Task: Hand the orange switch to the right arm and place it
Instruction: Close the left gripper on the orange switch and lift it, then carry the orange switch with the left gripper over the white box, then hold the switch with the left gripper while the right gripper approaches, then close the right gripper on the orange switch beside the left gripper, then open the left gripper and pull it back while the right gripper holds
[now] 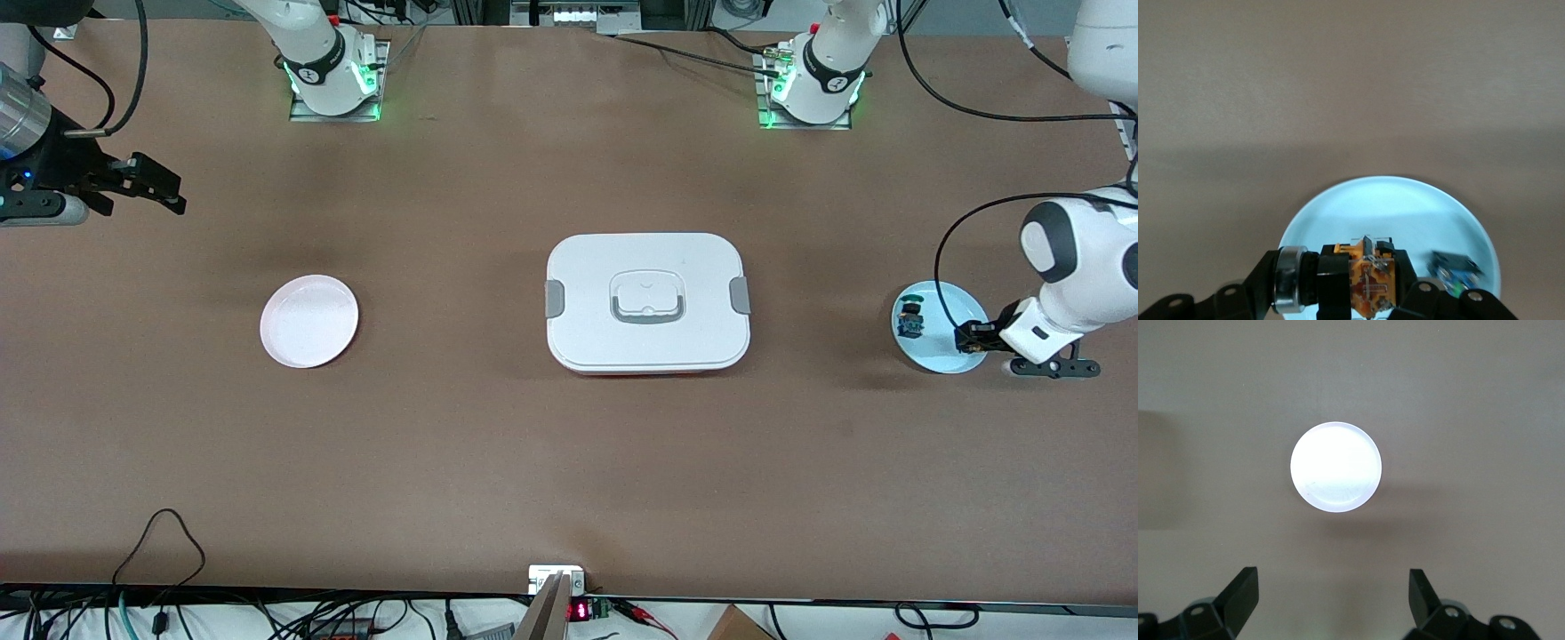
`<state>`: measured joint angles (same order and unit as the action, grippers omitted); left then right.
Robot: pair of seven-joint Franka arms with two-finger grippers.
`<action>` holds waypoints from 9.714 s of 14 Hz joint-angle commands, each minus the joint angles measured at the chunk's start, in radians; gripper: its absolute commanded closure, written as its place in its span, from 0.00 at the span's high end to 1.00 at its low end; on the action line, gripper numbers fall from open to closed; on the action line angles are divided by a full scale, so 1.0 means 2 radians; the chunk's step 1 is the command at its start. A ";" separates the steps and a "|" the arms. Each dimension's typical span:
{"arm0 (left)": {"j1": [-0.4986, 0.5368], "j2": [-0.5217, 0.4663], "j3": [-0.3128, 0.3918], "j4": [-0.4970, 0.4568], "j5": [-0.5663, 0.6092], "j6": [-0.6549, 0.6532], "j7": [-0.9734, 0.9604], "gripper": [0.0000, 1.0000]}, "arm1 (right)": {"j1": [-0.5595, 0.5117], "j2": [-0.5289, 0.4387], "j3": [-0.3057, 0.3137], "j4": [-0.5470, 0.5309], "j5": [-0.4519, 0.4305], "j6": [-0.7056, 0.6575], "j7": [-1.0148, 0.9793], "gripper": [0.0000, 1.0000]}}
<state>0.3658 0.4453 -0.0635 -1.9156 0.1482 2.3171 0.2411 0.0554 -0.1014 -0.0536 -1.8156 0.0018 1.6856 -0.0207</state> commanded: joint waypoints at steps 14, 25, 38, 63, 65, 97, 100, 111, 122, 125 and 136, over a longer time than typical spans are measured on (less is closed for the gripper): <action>-0.002 0.021 -0.218 0.199 -0.179 -0.395 0.099 0.16 | 0.011 0.016 0.000 0.012 0.003 -0.011 -0.007 1.00; -0.105 0.092 -0.218 0.183 -0.579 -0.306 0.574 0.02 | 0.009 0.034 -0.002 0.013 0.005 -0.024 -0.006 1.00; -0.214 0.120 -0.218 0.118 -0.887 -0.188 0.967 0.00 | 0.003 0.065 -0.011 0.013 0.301 -0.129 -0.006 1.00; -0.227 0.122 -0.218 0.120 -0.904 -0.171 0.966 0.00 | 0.135 0.182 -0.006 -0.059 0.714 0.074 -0.023 1.00; -0.227 0.122 -0.218 0.120 -0.904 -0.171 0.966 0.00 | 0.146 0.182 -0.005 -0.074 0.755 0.103 -0.042 1.00; -0.229 0.125 -0.218 0.119 -0.904 -0.171 0.966 0.00 | 0.228 0.225 0.004 -0.098 0.948 0.176 -0.098 0.95; -0.229 0.125 -0.218 0.119 -0.904 -0.171 0.965 0.00 | 0.228 0.227 0.004 -0.097 0.949 0.176 -0.096 0.94; -0.229 0.124 -0.218 0.119 -0.904 -0.171 0.965 0.00 | 0.233 0.219 0.011 -0.102 0.948 0.170 -0.098 0.61; -0.227 0.124 -0.218 0.119 -0.918 -0.171 0.964 0.16 | 0.212 0.226 0.011 -0.099 0.947 0.126 -0.125 0.01; -0.226 0.123 -0.218 0.115 -0.929 -0.171 0.969 1.00 | 0.212 0.226 0.011 -0.099 0.947 0.126 -0.125 0.01; -0.181 0.110 -0.217 0.125 -0.859 -0.208 0.883 1.00 | 0.187 0.222 0.011 -0.102 0.943 0.104 -0.126 0.01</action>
<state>-0.0321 0.6955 -0.4978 -1.6623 -1.6285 1.9398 2.0807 0.4603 0.3502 -0.0364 -2.0135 1.8846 1.9293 -0.2630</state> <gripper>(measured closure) 0.000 0.581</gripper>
